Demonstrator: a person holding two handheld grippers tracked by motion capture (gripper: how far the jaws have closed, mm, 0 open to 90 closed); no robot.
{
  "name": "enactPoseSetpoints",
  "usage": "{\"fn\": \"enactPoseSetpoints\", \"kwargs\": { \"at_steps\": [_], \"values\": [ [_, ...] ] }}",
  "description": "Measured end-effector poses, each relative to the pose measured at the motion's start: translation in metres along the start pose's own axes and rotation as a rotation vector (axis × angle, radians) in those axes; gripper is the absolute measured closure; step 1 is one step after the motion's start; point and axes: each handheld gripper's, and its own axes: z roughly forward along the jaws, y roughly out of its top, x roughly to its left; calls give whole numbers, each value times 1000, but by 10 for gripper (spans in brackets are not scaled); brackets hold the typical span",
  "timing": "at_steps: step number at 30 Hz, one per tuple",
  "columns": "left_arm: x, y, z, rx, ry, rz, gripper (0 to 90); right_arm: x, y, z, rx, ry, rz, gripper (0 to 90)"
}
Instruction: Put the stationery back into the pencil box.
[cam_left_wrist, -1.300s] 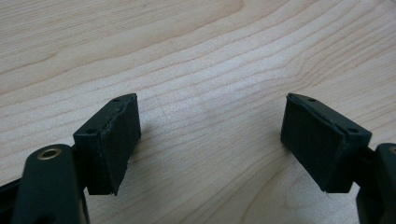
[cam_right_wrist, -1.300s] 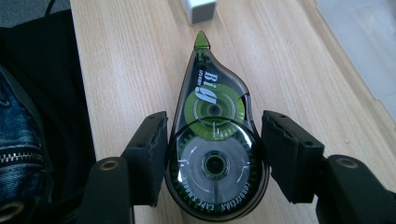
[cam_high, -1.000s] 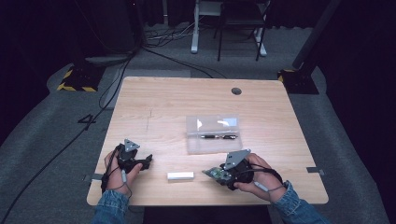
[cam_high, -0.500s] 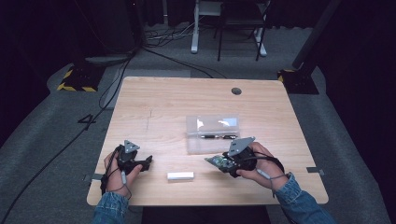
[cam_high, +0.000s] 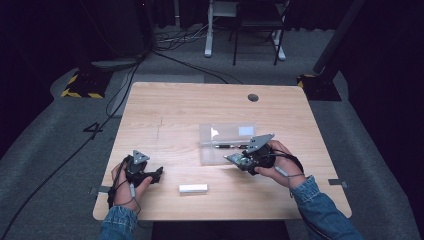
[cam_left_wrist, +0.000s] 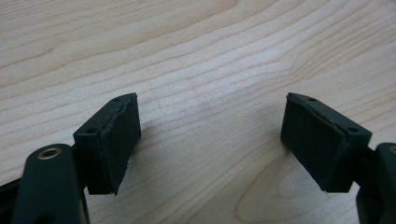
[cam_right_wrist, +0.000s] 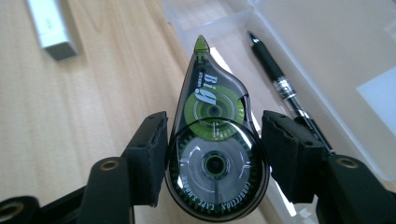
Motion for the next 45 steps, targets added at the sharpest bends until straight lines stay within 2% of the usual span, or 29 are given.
{"fn": "enactPoseSetpoints", "kwargs": {
  "at_steps": [15, 33, 45],
  "values": [
    [0, 0, 0, 2, 0, 3, 205, -29, -6, 14, 29, -26, 6, 431],
    [-2, -2, -1, -1, 1, -8, 205, -43, -8, 21, 50, 4, 17, 430],
    [-2, -2, -1, 0, 2, -8, 205, -48, -10, 21, 50, -10, 13, 427]
  ]
}}
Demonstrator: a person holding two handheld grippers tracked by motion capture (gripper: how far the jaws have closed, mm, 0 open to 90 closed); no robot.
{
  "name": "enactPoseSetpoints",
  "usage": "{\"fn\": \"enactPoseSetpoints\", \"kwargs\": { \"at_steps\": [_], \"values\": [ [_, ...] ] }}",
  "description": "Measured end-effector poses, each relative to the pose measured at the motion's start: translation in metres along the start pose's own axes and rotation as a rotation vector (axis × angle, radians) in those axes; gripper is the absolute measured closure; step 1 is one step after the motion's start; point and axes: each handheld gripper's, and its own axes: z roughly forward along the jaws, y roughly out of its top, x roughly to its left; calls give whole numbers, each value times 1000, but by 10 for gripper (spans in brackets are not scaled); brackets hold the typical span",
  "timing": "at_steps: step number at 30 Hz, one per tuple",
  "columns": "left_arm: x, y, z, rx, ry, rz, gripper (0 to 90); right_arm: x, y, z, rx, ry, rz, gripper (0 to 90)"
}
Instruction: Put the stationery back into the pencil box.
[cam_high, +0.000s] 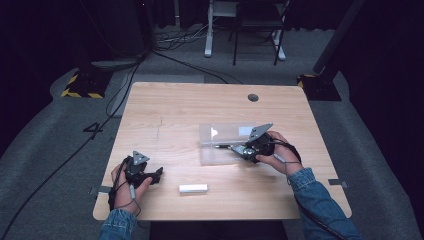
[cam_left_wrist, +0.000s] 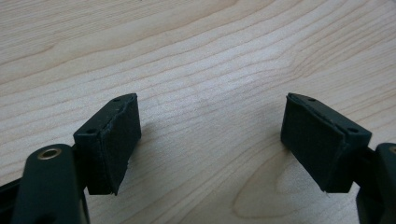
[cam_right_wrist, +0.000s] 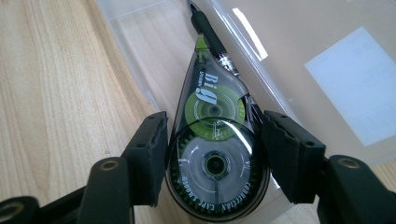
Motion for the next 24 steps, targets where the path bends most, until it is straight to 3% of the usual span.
{"fn": "enactPoseSetpoints", "kwargs": {
  "at_steps": [13, 18, 24],
  "values": [
    [0, 0, 0, -1, -1, 0, 205, -2, -2, -1, -11, -22, 13, 423],
    [0, 0, 0, 0, -1, -1, 204, -3, -2, -4, -21, -53, 10, 409],
    [0, 0, 0, 0, -1, -1, 204, -3, -4, -6, -11, -57, 6, 470]
  ]
}}
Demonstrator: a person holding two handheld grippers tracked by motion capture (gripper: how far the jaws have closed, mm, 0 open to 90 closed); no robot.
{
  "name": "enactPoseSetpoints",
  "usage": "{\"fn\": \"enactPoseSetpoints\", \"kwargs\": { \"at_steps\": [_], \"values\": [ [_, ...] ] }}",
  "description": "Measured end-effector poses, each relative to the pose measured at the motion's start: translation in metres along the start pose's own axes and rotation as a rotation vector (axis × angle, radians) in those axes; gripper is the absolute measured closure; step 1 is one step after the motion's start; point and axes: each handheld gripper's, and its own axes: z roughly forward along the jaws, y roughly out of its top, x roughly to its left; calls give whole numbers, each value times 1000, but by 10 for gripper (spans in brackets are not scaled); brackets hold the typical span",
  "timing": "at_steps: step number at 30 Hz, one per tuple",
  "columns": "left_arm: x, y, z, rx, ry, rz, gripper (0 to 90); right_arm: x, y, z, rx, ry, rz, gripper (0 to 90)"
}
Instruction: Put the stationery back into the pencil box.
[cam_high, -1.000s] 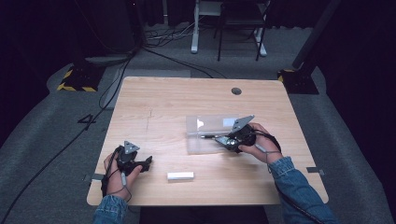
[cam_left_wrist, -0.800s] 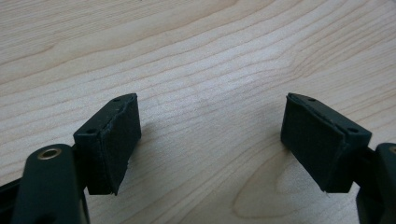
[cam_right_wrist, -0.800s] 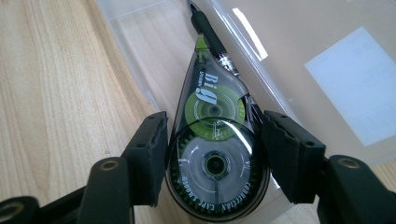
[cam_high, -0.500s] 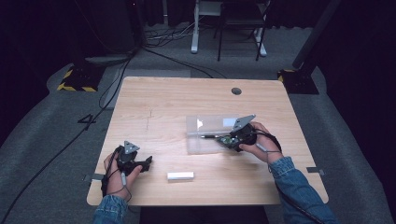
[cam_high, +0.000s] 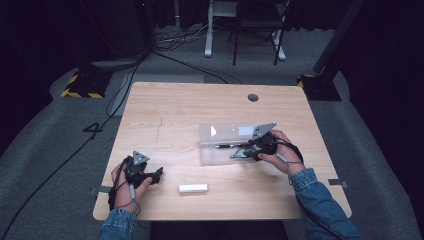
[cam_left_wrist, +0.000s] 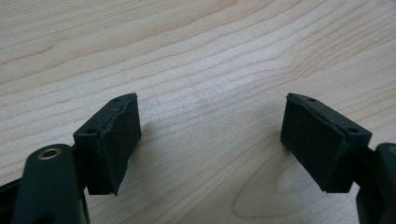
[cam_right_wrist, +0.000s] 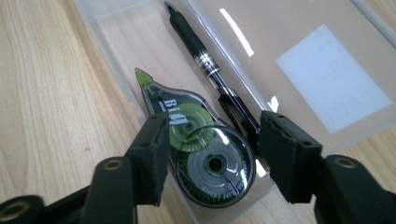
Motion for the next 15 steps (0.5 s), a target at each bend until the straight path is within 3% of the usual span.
{"fn": "enactPoseSetpoints", "kwargs": {
  "at_steps": [7, 15],
  "values": [
    [0, 0, 0, 0, -1, 1, 204, 0, -1, 0, 14, -10, -9, 515],
    [0, 0, 0, 0, -1, 0, 204, 3, 1, -5, -7, -19, 19, 526]
  ]
}}
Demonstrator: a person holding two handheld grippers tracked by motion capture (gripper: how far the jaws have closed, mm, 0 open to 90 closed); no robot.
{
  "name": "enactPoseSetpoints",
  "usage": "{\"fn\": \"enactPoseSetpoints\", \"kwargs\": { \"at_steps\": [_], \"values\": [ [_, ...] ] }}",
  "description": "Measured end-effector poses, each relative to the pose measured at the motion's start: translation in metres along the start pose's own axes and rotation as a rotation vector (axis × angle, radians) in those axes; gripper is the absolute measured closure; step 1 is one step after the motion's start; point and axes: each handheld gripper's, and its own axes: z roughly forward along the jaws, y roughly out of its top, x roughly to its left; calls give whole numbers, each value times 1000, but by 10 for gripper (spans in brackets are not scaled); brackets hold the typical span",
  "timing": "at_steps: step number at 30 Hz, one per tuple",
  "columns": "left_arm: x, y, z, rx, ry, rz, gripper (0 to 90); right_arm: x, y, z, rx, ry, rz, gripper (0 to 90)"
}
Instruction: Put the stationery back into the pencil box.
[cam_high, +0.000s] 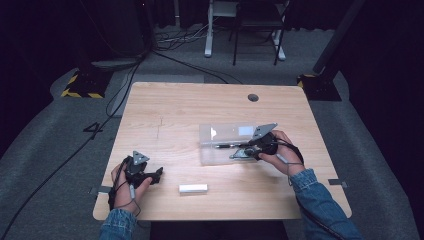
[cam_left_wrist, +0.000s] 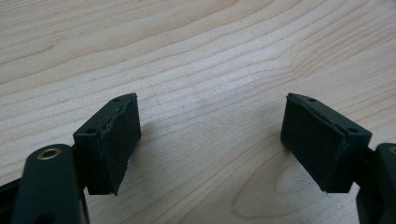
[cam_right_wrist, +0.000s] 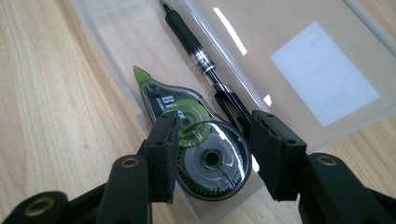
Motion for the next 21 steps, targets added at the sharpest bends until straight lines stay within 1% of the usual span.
{"fn": "enactPoseSetpoints", "kwargs": {
  "at_steps": [3, 7, 8, 12, 14, 15, 17, 21],
  "values": [
    [0, 0, 0, 0, -1, 0, 203, 3, 2, -5, -20, 5, 3, 516],
    [1, 0, 0, 0, -6, 5, 201, 9, 3, -12, -43, 22, 29, 511],
    [1, 0, 0, 1, -8, 8, 201, 10, 3, -14, -50, 26, 29, 511],
    [2, 0, 0, 0, -16, 17, 201, 20, 5, -25, -84, 52, 55, 490],
    [2, 0, 0, 0, -14, 16, 199, 25, 6, -29, -98, 61, 72, 471],
    [3, 0, 0, 1, -12, 24, 199, 29, 7, -32, -113, 68, 82, 453],
    [2, 1, 1, -2, -11, 18, 197, 35, 10, -35, -133, 77, 98, 439],
    [2, 1, 1, -1, -14, 17, 196, 45, 15, -40, -152, 87, 107, 415]
  ]
}}
